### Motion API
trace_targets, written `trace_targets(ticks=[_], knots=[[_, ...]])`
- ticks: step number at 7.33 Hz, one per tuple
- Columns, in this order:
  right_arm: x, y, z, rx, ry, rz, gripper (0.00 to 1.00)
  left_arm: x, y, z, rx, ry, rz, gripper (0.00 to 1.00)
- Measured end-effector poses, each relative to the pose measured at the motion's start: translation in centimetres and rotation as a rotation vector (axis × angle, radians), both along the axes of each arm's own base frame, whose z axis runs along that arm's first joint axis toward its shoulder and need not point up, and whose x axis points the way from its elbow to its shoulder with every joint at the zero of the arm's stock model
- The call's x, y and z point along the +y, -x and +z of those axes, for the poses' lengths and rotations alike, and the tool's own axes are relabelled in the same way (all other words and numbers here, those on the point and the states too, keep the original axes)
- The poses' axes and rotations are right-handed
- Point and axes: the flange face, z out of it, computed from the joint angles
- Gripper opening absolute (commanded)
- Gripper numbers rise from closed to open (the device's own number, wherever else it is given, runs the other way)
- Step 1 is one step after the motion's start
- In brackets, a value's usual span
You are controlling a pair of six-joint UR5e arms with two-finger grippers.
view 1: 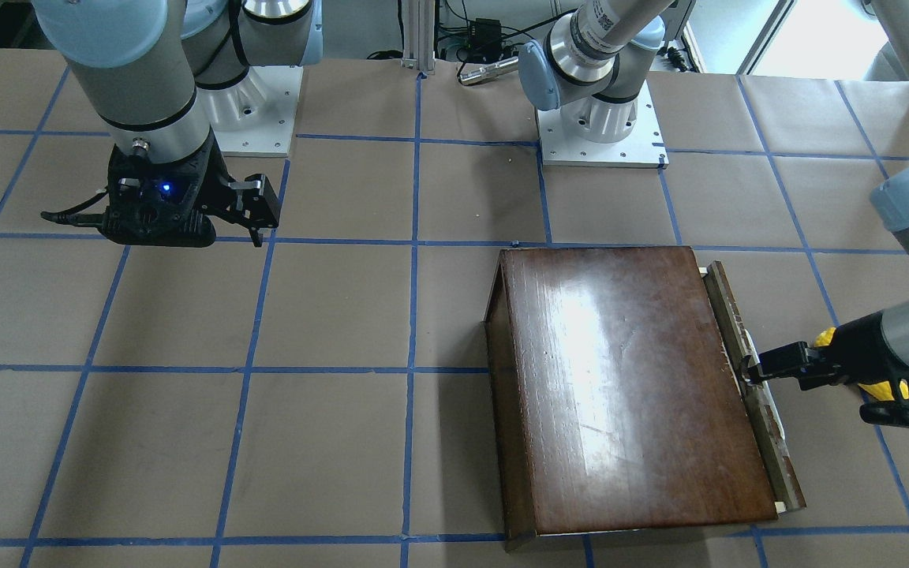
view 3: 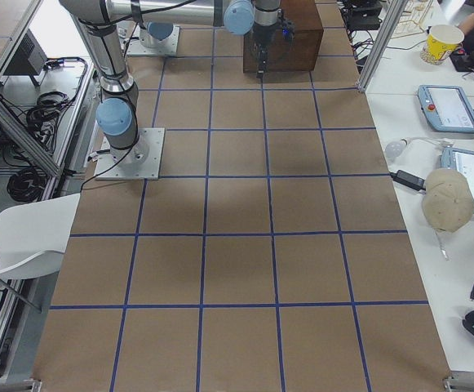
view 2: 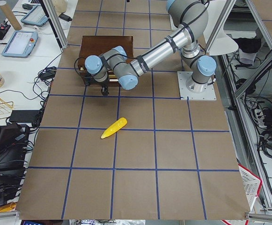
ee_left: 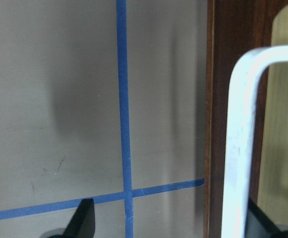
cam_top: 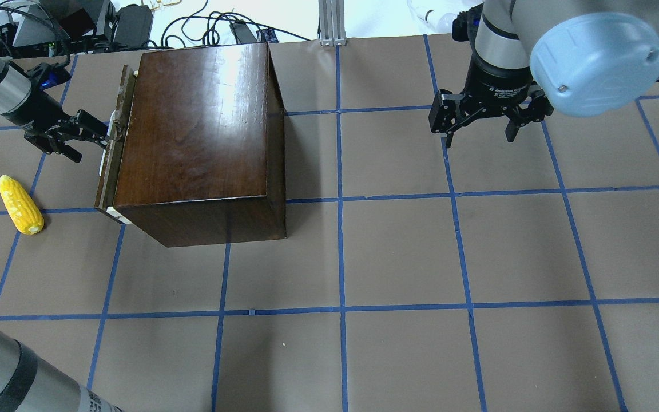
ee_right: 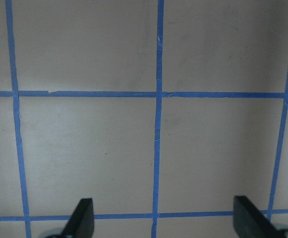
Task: Open drawer and put corn inside
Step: 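Pull the drawer outward by its handle with the left gripper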
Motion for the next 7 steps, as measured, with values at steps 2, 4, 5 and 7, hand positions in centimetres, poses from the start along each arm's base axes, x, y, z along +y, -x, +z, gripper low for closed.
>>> trace_targets(ticks=[2, 4, 5, 7], knots=[[0.0, 0.0, 0.0, 0.000, 0.000, 0.000, 1.00, 0.3, -1.3, -0.1, -0.018, 0.002, 0.008, 1.00], [0.0, 0.0, 0.0, 0.000, -0.001, 0.000, 1.00, 0.7, -2.9, 0.0, -0.018, 0.005, 0.031, 1.00], [0.0, 0.0, 0.0, 0.000, -0.001, 0.000, 1.00, 0.7, -3.3, 0.1, -0.020, 0.008, 0.036, 1.00], [0.0, 0.0, 0.0, 0.000, 0.000, 0.000, 1.00, 0.7, -3.6, 0.4, -0.026, 0.011, 0.034, 1.00]])
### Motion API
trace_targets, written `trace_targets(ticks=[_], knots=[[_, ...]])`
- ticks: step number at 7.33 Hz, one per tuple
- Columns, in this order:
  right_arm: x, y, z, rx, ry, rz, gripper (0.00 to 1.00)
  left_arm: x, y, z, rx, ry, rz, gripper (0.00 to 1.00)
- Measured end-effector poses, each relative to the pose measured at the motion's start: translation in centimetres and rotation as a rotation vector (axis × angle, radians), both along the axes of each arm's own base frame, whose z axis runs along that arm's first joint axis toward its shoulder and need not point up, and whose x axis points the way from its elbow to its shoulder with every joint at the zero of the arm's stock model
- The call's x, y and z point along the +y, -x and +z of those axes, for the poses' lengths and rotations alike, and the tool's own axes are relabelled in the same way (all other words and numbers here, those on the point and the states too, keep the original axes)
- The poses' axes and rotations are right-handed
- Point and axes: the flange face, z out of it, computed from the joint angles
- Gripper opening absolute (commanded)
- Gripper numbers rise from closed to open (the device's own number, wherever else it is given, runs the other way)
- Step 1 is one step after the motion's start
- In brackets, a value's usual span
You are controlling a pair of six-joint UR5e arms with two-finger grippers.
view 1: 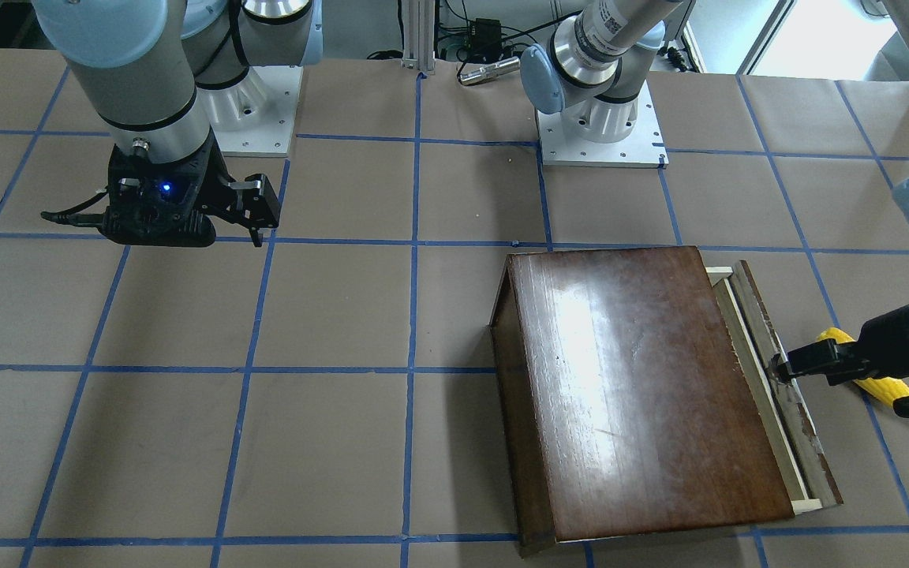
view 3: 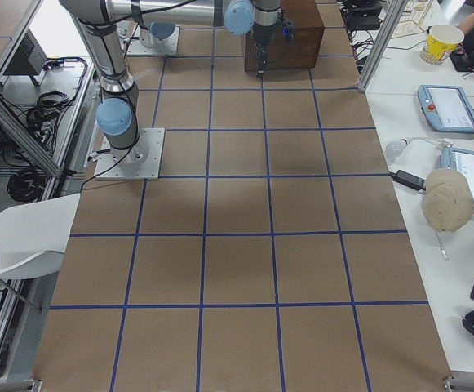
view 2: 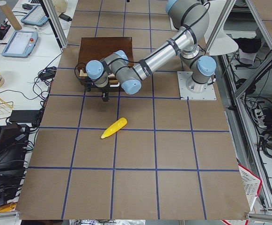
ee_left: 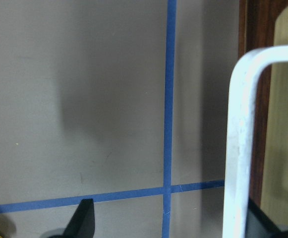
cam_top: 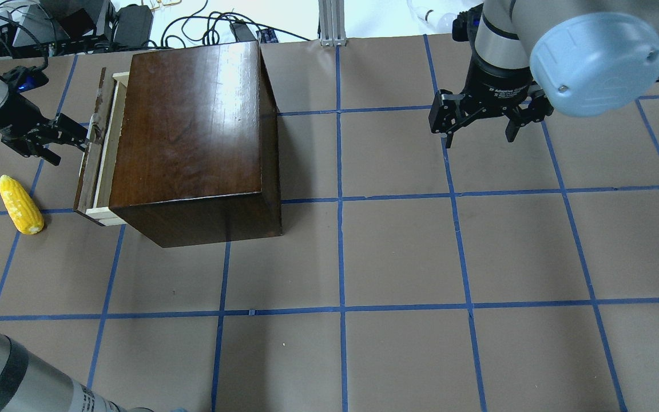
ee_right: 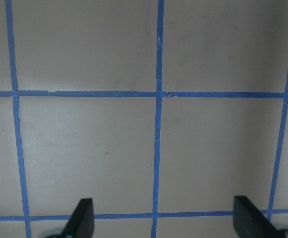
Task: Open drawer and put corn inside
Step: 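Pull the drawer outward by its handle with the left gripper, then release the handle and move the left gripper over the yellow corn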
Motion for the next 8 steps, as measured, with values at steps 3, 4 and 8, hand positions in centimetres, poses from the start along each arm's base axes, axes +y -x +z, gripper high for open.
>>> trace_targets(ticks=[3, 4, 8], knots=[[0.0, 0.0, 0.0, 0.000, 0.000, 0.000, 1.00, 0.1, -0.4, 0.1, -0.003, 0.006, -0.020, 1.00], [0.0, 0.0, 0.0, 0.000, 0.000, 0.000, 1.00, 0.2, -1.0, 0.2, -0.004, 0.009, -0.018, 1.00], [0.0, 0.0, 0.0, 0.000, 0.000, 0.000, 1.00, 1.0, -3.3, 0.3, -0.010, 0.015, -0.004, 1.00]])
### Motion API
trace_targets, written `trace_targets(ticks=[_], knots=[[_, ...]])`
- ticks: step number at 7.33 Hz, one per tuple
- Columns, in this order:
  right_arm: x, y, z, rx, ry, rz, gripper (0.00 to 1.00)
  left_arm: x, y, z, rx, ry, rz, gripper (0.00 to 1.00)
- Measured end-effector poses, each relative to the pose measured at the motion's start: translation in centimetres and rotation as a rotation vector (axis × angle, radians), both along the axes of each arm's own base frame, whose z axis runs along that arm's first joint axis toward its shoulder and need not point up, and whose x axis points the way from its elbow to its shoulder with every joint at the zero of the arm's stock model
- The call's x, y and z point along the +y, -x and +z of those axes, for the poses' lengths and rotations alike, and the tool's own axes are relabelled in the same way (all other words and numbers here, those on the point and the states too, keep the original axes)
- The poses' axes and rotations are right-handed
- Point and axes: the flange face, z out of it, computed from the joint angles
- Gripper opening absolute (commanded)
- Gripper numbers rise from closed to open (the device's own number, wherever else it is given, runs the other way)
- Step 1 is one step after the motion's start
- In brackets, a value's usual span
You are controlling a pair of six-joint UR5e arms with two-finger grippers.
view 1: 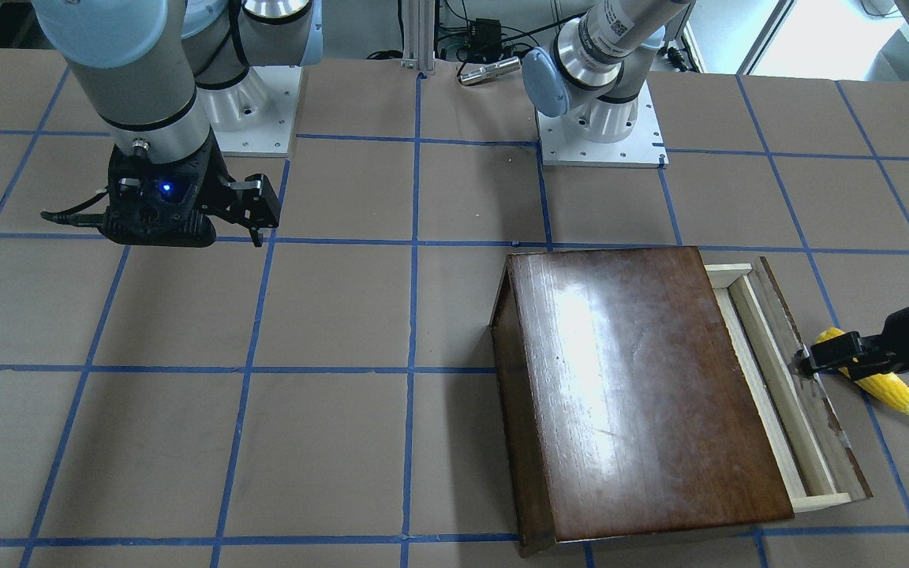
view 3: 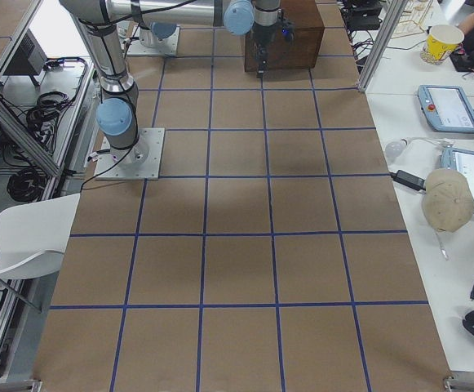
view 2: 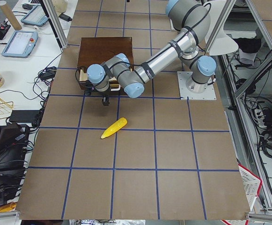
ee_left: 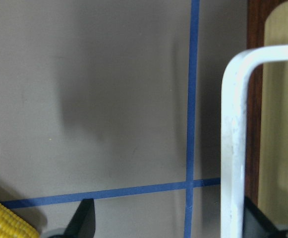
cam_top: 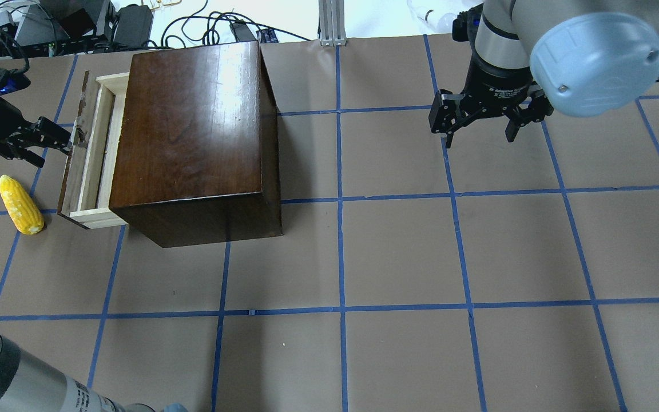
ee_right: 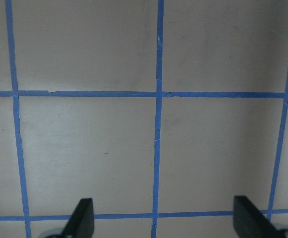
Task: Open drawer and put corn inside
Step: 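Release the handle and move the left gripper over the yellow corn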
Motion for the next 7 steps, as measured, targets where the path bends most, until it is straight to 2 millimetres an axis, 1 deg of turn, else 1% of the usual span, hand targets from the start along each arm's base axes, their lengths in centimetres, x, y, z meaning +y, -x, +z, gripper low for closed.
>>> trace_targets(ticks=[2, 4, 7], knots=[[0.0, 0.0, 0.0, 0.000, 0.000, 0.000, 1.00, 0.5, -1.3, 0.0, -0.002, 0.006, -0.010, 1.00], [0.0, 0.0, 0.0, 0.001, 0.000, 0.000, 1.00, 0.8, -2.1, 0.2, -0.012, 0.006, -0.018, 1.00], [0.0, 0.0, 0.0, 0.000, 0.000, 0.000, 1.00, 0.8, -2.4, 0.8, -0.022, 0.012, -0.019, 1.00]])
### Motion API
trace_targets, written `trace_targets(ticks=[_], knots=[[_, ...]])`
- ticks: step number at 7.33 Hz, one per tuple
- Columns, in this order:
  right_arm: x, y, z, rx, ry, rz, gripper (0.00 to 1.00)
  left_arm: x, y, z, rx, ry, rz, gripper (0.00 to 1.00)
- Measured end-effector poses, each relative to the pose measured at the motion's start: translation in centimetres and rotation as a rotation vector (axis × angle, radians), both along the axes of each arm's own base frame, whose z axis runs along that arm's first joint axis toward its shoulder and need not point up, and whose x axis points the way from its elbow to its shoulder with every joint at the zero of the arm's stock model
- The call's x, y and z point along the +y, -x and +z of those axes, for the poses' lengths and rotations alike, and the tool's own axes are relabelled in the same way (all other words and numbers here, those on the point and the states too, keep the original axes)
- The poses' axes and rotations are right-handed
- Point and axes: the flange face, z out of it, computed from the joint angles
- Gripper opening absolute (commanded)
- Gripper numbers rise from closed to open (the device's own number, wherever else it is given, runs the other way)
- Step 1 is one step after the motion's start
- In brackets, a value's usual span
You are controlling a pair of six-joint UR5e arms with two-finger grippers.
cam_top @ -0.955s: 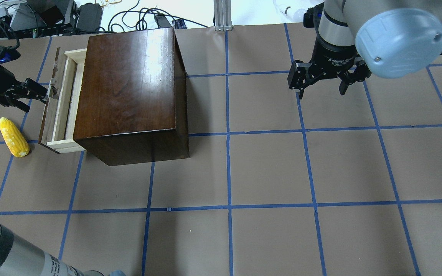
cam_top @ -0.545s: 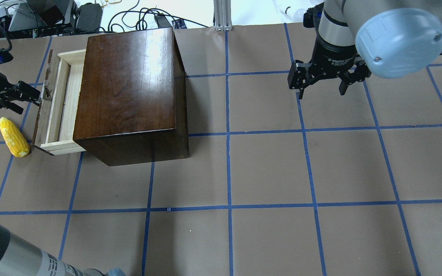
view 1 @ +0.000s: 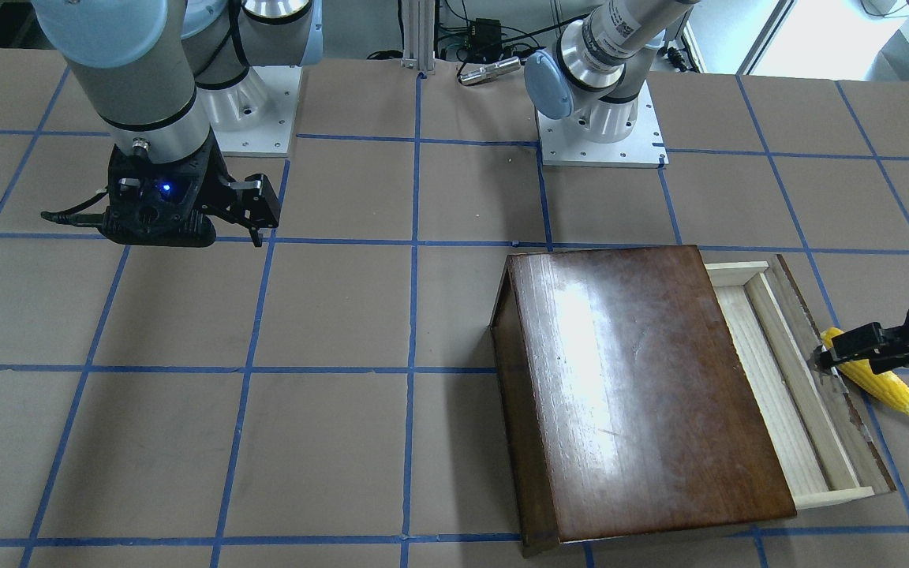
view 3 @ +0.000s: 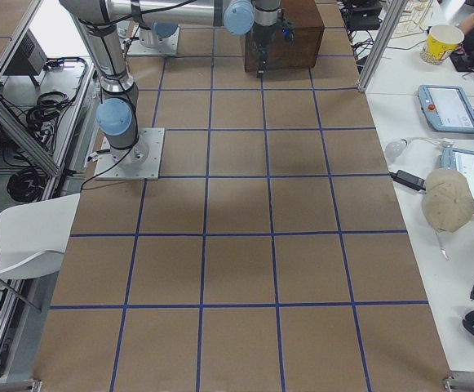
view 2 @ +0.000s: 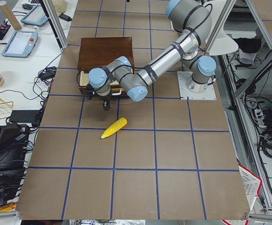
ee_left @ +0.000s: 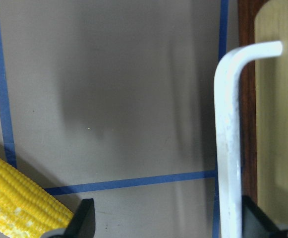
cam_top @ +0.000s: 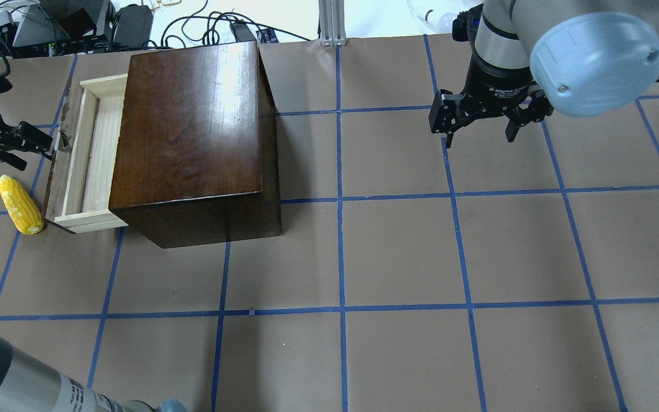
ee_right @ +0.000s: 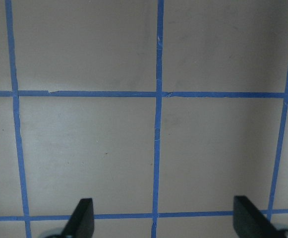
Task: Open drawer and put corn inside
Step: 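Release the handle and move the left gripper over the yellow corn, then lower the left gripper and grasp the yellow corn cob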
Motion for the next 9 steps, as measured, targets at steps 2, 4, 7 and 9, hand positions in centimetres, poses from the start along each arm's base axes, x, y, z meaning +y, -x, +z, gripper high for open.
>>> trace_targets(ticks=[2, 4, 7, 9], knots=[[0.0, 0.0, 0.0, 0.000, 0.001, 0.000, 1.00, -0.3, -0.3, 1.0, -0.018, 0.011, 0.002, 1.00], [0.0, 0.0, 0.0, 0.000, 0.000, 0.000, 1.00, -0.5, -1.2, 1.9, -0.070, 0.001, 0.014, 1.00], [0.0, 0.0, 0.0, 0.000, 0.000, 0.000, 1.00, 0.6, -4.9, 1.2, -0.091, -0.025, 0.121, 1.00], [0.0, 0.0, 0.0, 0.001, 0.000, 0.000, 1.00, 1.3, -7.2, -1.0, -0.087, -0.051, 0.247, 1.00]])
